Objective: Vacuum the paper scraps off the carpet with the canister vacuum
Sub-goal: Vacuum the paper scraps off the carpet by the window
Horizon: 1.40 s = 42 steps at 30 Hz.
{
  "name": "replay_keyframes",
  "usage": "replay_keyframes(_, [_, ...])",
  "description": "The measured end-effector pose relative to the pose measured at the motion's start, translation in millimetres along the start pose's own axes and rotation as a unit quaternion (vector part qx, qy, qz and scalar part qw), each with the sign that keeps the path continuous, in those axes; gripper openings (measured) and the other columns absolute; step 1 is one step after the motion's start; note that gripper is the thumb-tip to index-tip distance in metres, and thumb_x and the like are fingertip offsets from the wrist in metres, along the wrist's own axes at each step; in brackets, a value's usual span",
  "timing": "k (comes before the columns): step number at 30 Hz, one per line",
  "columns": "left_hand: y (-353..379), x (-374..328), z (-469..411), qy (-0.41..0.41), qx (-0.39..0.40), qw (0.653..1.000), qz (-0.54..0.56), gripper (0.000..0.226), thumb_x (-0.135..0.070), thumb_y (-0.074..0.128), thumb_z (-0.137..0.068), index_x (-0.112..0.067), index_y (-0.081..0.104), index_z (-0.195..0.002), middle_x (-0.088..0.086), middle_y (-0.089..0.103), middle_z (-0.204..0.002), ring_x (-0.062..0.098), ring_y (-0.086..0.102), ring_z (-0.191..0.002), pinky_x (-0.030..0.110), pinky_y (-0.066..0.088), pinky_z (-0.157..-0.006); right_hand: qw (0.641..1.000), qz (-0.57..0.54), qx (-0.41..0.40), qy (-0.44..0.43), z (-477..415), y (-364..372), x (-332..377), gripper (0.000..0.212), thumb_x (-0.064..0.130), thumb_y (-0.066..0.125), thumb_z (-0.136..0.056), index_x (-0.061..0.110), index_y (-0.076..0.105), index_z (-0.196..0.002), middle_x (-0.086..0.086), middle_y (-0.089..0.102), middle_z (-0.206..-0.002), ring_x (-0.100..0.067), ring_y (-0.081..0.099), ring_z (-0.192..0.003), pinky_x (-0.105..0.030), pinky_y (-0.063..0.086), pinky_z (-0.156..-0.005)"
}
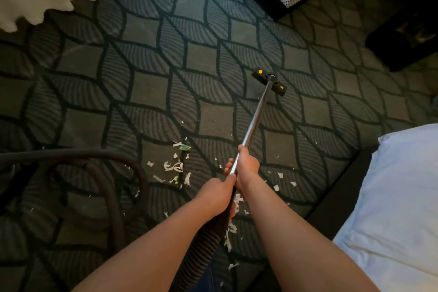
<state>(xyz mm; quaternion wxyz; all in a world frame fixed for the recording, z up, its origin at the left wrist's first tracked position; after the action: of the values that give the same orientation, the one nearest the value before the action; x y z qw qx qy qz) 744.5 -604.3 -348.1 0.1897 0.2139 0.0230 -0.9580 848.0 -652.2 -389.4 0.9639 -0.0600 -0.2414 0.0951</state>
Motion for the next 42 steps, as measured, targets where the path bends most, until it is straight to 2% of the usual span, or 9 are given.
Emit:
replay_keyframes(9, [40, -69, -68, -0.035, -0.010, 0.998, 0.051, 0.048, -0.048, 0.040, -0.100, -0.006, 0.063, -0.093, 0.006, 0.061, -0.068, 0.018, 0.058, -0.054, 0.030, 0.053, -0.059, 0.999, 0.050, -0.004, 0.002, -73, -8, 77, 0.032, 0.035, 0.053, -0.099, 0.006, 0.059, -0.112, -0.005, 0.055, -0.070, -0.012, 0.050, -0.050, -0.021, 0.045, -0.039])
replay_keyframes(15, [51, -80, -85, -0.087, -0.005, 0.994, 0.068, 0.044, -0.045, 0.042, -0.099, -0.005, 0.061, -0.096, 0.008, 0.060, -0.069, 0.020, 0.057, -0.055, 0.032, 0.053, -0.064, 0.995, 0.070, 0.035, 0.055, -93, -8, 83, 0.031, 0.036, 0.050, -0.101, 0.009, 0.056, -0.114, -0.005, 0.054, -0.076, -0.012, 0.050, -0.058, -0.022, 0.046, -0.046])
replay_keyframes(20, [52, -80, -83, -0.077, -0.021, 0.995, 0.054, 0.046, -0.044, 0.039, -0.101, -0.005, 0.060, -0.090, 0.007, 0.059, -0.063, 0.019, 0.056, -0.051, 0.029, 0.052, -0.056, 0.996, 0.078, 0.011, 0.042, -92, -12, 81, 0.032, 0.037, 0.051, -0.100, 0.009, 0.058, -0.114, -0.004, 0.055, -0.076, -0.011, 0.051, -0.055, -0.020, 0.045, -0.042])
replay_keyframes(22, [50, -79, -80, -0.066, -0.028, 0.997, 0.037, 0.048, -0.044, 0.037, -0.101, -0.004, 0.060, -0.090, 0.007, 0.060, -0.062, 0.020, 0.057, -0.052, 0.031, 0.054, -0.060, 0.996, 0.077, -0.001, 0.037, -91, -14, 80, 0.033, 0.037, 0.052, -0.099, 0.009, 0.058, -0.115, -0.005, 0.056, -0.077, -0.011, 0.051, -0.055, -0.020, 0.044, -0.040])
replay_keyframes(30, [43, -42, -48, -0.085, -0.012, 0.996, 0.019, 0.050, -0.046, 0.035, -0.101, -0.003, 0.060, -0.103, 0.007, 0.060, -0.063, 0.018, 0.057, -0.049, 0.028, 0.052, -0.054, 0.997, 0.065, 0.011, 0.050, -60, -18, 41, 0.034, 0.036, 0.051, -0.100, 0.008, 0.055, -0.119, -0.005, 0.056, -0.078, -0.011, 0.050, -0.056, -0.020, 0.045, -0.043])
replay_keyframes(34, [39, -24, -37, -0.087, -0.015, 0.996, 0.025, 0.050, -0.048, 0.037, -0.100, -0.005, 0.061, -0.103, 0.007, 0.062, -0.064, 0.019, 0.059, -0.052, 0.034, 0.056, -0.064, 0.997, 0.054, 0.018, 0.054, -46, -18, 24, 0.033, 0.034, 0.051, -0.100, 0.007, 0.056, -0.117, -0.005, 0.054, -0.075, -0.012, 0.049, -0.055, -0.022, 0.044, -0.043])
replay_keyframes(39, [29, 24, -22, -0.093, -0.007, 0.995, 0.018, 0.053, -0.054, 0.040, -0.094, -0.008, 0.065, -0.087, 0.009, 0.067, -0.069, 0.026, 0.065, -0.066, 0.046, 0.058, -0.083, 0.997, 0.039, 0.016, 0.068, -26, -19, -20, 0.031, 0.032, 0.053, -0.099, 0.006, 0.057, -0.115, -0.007, 0.053, -0.070, -0.014, 0.048, -0.051, -0.023, 0.043, -0.039])
replay_keyframes(41, [21, 45, -13, -0.096, -0.015, 0.995, 0.003, 0.054, -0.054, 0.039, -0.094, -0.007, 0.066, -0.091, 0.009, 0.067, -0.072, 0.025, 0.065, -0.065, 0.044, 0.060, -0.078, 0.996, 0.043, 0.012, 0.071, -15, -18, -42, 0.029, 0.033, 0.052, -0.099, 0.008, 0.057, -0.112, -0.006, 0.053, -0.071, -0.013, 0.049, -0.052, -0.024, 0.044, -0.041])
replay_keyframes(42, [16, 53, -7, -0.101, -0.017, 0.995, 0.010, 0.053, -0.051, 0.038, -0.097, -0.005, 0.064, -0.098, 0.009, 0.066, -0.071, 0.023, 0.064, -0.059, 0.039, 0.060, -0.068, 0.996, 0.043, 0.012, 0.072, -9, -17, -52, 0.028, 0.033, 0.052, -0.099, 0.008, 0.057, -0.111, -0.007, 0.054, -0.073, -0.013, 0.050, -0.054, -0.024, 0.045, -0.042])
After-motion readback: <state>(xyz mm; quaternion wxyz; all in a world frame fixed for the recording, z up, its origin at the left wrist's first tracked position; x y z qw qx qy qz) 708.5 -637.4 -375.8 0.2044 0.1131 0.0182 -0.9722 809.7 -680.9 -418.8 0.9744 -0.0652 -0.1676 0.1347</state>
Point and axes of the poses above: each hand's wrist, its own z-axis away from the middle knuckle, its own y-axis out of the palm, x = y × z, the point moved 8 cm from there along -z, towards the middle knuckle
